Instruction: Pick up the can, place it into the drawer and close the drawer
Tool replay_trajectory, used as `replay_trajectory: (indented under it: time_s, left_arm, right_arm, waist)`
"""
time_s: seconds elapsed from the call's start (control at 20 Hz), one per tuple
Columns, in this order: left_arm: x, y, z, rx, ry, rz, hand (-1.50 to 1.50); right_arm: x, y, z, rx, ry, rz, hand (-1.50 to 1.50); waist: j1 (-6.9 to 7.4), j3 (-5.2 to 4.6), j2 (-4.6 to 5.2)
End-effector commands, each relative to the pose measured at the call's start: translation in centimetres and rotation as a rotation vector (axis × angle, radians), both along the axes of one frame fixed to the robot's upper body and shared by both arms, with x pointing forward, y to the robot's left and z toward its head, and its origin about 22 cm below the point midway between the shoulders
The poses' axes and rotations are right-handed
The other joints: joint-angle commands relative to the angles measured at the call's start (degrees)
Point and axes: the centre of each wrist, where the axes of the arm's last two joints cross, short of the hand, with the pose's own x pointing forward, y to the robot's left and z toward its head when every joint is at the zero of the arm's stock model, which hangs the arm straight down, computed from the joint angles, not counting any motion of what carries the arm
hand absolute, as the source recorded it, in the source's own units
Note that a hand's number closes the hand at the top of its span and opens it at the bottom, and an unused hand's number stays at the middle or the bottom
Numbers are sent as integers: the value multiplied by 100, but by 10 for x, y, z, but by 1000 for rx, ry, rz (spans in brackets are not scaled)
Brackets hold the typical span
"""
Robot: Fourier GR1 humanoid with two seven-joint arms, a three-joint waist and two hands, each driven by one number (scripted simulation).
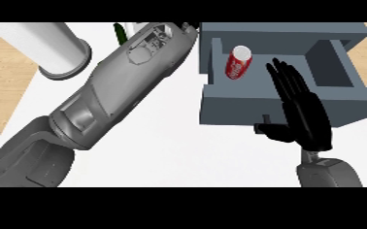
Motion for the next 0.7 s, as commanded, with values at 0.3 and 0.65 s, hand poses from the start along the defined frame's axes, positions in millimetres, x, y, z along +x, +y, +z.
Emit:
replay_trajectory:
  time_s: [0.3, 0.65]
  left_arm:
    - [-8, 48, 10, 14, 18, -6, -150]
    - [-22, 63, 7, 16, 31, -1, -150]
  right_arm:
    - [45, -9, -52, -71, 18, -74, -150]
    - [80, -10, -49, -129, -13, -123, -150]
  waist:
    - [237, 1, -23]
    - [233, 2, 4]
